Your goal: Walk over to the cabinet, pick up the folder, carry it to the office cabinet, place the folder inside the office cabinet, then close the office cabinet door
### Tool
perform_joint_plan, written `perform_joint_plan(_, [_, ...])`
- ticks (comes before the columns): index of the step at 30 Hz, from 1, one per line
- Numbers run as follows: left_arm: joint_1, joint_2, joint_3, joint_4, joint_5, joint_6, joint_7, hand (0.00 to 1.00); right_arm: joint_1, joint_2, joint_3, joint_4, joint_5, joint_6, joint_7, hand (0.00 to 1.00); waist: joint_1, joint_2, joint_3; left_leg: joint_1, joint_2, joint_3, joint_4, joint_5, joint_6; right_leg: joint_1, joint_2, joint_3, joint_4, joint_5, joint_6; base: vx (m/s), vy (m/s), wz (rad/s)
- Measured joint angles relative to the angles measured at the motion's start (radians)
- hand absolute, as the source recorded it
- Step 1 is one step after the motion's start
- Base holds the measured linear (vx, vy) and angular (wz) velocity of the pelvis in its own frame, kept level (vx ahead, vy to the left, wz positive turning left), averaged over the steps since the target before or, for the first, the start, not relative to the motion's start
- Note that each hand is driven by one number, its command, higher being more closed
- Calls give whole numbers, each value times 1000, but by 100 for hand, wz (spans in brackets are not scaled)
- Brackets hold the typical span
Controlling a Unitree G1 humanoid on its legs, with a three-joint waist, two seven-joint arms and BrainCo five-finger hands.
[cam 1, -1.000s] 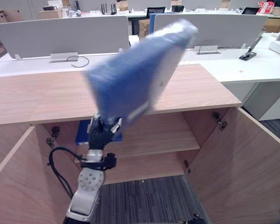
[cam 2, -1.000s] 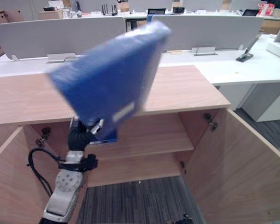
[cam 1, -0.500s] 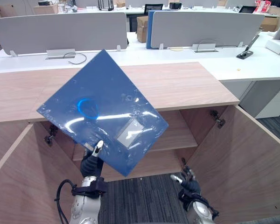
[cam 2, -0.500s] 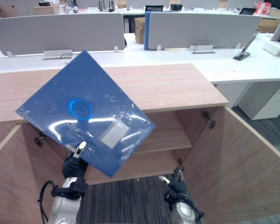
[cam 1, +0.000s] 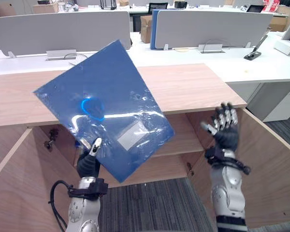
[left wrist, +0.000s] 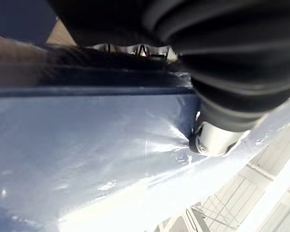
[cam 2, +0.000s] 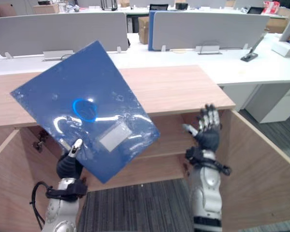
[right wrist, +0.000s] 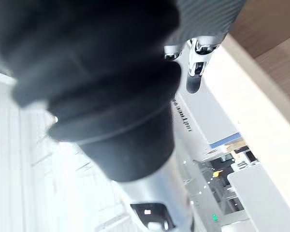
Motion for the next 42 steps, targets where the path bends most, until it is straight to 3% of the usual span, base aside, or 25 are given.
perform_joint_plan(5, [-26, 7, -4, 0, 18, 0, -23, 100, -60, -61, 21, 0, 48, -1, 17, 0, 2, 2, 12, 0, 0, 0, 1, -2, 2, 0, -1, 0, 3, 0, 0, -26, 10, 0])
perform_joint_plan(10, [-29, 18, -28, 0, 52, 0, -30, 100, -113, -135, 126, 21, 131, 9, 93, 0, 1, 3, 16, 0, 0, -1, 2, -2, 2, -1, 0, 0, 3, 0, 0, 0, 0, 0])
perform_joint_plan(16, [-38, 60, -80, 0, 57, 0, -55, 100, -252, -181, 274, 176, 200, 36, 158, 0, 15, 1, 19, 0, 0, -2, 1, -2, 2, 0, -1, 0, 4, 0, 0, 0, 0, 0])
perform_joint_plan(25, [-37, 89, -81, 0, 47, -10, -31, 100, -437, -257, 418, 379, 240, 34, 178, 0, 29, 2, 23, -2, -1, -9, 1, 0, 3, 0, -1, -4, 7, -1, 0, 0, 0, 0])
perform_joint_plan(33, [-37, 178, -83, 0, 51, -23, -4, 100, -538, -342, 578, 502, 325, 37, 240, 0, 29, 2, 23, -2, -1, -9, 1, 1, 2, 0, -1, -4, 8, -1, 0, 0, 0, 0])
perform_joint_plan(38, [-85, 274, -100, 0, 79, -33, 20, 100, -624, -465, 734, 562, 376, 58, 295, 0, 31, 2, 23, -3, -1, -9, 1, 4, 2, 0, -1, -4, 8, -1, 0, 0, 0, 0])
perform_joint_plan(39, [-118, 333, -101, 0, 93, -33, 22, 100, -659, -533, 822, 564, 403, 76, 320, 100, 33, 2, 23, -3, 0, -10, 1, 6, 2, 0, 0, -5, 8, -1, -1, 0, 0, 0])
perform_joint_plan(42, [-177, 451, -108, 0, 120, -33, 23, 100, -705, -636, 958, 565, 450, 115, 366, 100, 33, 0, 21, -5, 0, -13, 2, 7, 1, 0, 0, -5, 8, -1, -1, 0, 0, 2])
